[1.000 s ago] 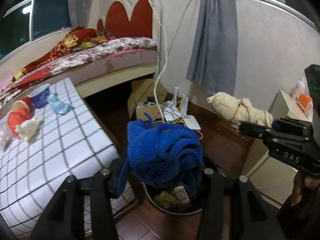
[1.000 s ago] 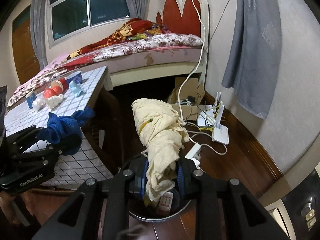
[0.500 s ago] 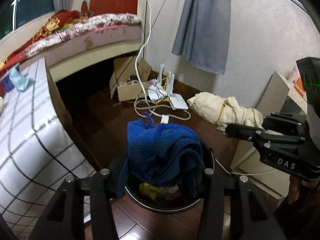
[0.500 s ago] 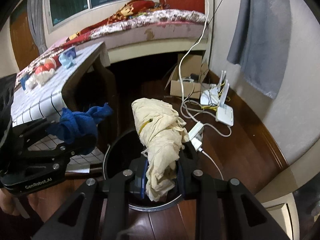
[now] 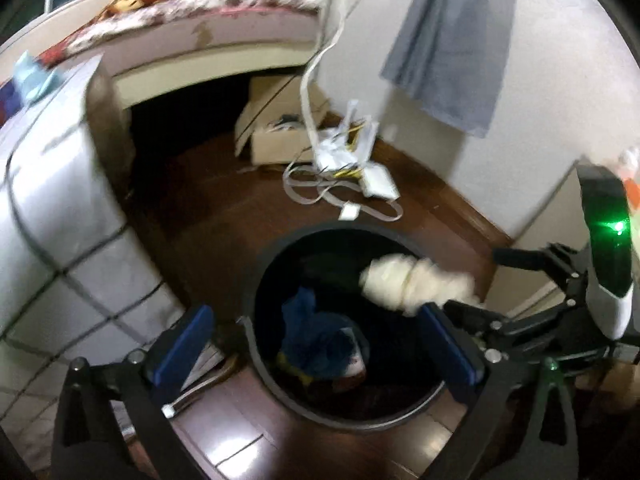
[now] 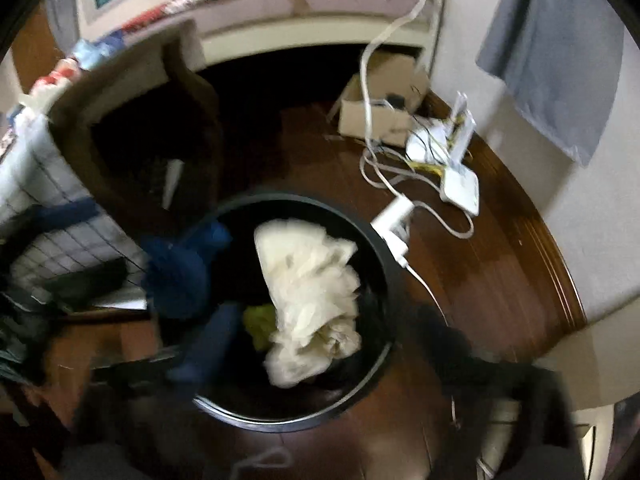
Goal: Collect trash
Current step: 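Carry both items over the bin and open both tools to drop them, then move both tools back over the table toward the remaining items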
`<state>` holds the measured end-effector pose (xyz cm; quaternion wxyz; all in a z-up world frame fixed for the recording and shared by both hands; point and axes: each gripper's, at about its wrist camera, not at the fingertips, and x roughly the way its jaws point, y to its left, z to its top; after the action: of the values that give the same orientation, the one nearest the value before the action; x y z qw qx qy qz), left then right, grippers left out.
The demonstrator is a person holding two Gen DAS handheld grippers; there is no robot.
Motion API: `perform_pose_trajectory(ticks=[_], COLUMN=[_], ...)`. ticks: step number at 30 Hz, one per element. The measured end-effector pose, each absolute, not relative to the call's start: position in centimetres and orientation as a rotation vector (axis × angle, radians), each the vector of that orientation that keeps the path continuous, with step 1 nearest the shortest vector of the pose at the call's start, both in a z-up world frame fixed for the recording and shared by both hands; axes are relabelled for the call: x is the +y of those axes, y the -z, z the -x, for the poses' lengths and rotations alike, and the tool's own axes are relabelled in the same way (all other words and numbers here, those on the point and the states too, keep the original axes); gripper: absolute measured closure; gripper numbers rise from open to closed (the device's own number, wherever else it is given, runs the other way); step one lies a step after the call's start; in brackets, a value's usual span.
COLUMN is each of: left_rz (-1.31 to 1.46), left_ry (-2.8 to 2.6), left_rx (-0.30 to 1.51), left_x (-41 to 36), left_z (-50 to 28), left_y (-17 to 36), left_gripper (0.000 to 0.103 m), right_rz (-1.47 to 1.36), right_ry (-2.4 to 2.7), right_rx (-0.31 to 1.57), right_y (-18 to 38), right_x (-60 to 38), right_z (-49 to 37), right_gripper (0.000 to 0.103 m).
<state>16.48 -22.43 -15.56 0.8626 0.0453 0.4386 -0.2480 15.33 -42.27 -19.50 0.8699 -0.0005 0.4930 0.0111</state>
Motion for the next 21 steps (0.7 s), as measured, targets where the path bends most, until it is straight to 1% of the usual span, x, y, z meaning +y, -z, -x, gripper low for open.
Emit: perform_pose_trajectory(ticks=[3,9,21], left_rz=[-0.126,-0.132,-0.113], left_ry=[0.455,0.397,0.400], left_rx=[0.925,0.929,0.871], left_x=[-21.5,-19.9,-18.2], left_z=[-16.2,-15.6,-14.9], left_y=[16.5,17.0,14.5], left_gripper=[0.001,0.001,0.001], right_rz=[-0.006,0.021,0.032], right_ry=[0.015,0.034,0.047], right_rx=[1.080,1.051,0.999], right_y=[20.7,19.6,17.0], right_x=[-43.1,-42.3,-40.4], right_z=[-15.2,-14.4,-12.8], right_gripper=[0.001,0.001,0.001])
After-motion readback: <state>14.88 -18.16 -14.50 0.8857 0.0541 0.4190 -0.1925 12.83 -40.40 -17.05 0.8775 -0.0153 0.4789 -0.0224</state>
